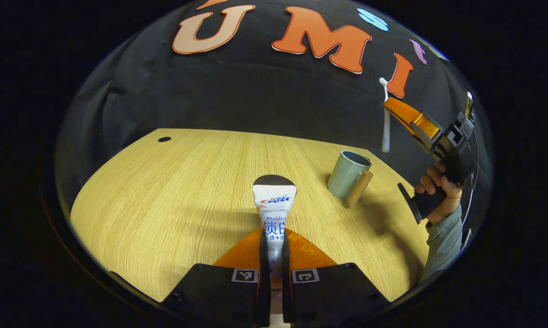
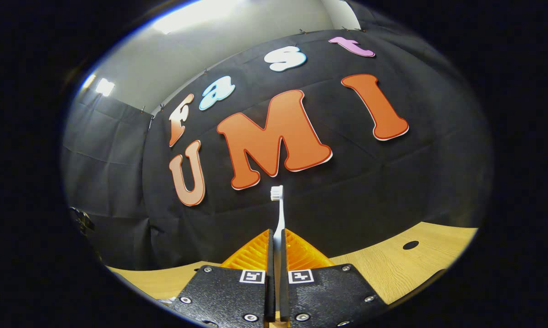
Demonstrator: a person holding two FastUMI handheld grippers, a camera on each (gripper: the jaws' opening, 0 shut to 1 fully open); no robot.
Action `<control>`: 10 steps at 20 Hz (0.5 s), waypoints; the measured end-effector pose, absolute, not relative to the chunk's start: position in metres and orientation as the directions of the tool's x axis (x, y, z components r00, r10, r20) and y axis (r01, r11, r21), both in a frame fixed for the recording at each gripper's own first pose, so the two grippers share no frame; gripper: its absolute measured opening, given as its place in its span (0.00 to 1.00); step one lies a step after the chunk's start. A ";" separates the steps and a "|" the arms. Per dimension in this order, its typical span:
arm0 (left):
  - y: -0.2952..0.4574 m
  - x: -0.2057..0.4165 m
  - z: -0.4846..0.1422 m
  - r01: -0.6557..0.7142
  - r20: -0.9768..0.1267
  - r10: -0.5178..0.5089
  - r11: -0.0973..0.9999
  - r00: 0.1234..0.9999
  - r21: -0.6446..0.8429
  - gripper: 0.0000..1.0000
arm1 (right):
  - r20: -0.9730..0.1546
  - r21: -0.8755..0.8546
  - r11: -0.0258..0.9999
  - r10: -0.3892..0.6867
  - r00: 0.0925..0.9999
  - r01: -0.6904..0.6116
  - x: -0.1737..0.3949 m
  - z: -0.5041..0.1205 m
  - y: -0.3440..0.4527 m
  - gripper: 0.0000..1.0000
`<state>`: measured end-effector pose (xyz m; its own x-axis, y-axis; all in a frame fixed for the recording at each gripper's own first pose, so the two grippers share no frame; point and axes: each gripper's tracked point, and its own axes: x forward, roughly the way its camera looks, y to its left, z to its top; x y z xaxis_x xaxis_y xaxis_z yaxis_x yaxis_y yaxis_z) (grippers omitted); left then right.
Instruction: Put the toothbrush and toothpaste on the desktop into the cup, then pick up the cup and place it on the coaster on the desktop.
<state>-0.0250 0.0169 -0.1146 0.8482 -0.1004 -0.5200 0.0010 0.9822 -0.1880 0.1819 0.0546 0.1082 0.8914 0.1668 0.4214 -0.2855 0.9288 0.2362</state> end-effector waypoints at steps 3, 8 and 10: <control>0.018 -0.027 -0.101 0.003 -0.504 -0.101 0.982 0.858 -0.191 0.13 | 0.410 0.199 0.955 0.121 0.904 -0.218 0.199 0.096 0.046 0.05; 0.018 -0.023 -0.092 0.023 -0.455 -0.108 0.982 0.884 -0.187 0.13 | 0.392 0.192 0.959 0.121 0.912 -0.210 0.214 0.081 0.048 0.05; 0.016 -0.019 -0.081 0.037 -0.420 -0.114 0.982 0.900 -0.186 0.13 | 0.371 0.190 0.960 0.122 0.921 -0.204 0.219 0.072 0.048 0.05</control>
<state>-0.0191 0.0164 -0.0815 0.9004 -0.1137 -0.4200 0.0371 0.9818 -0.1863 0.2190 0.0479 0.0716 0.9205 0.1222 0.3711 -0.2039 0.9605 0.1896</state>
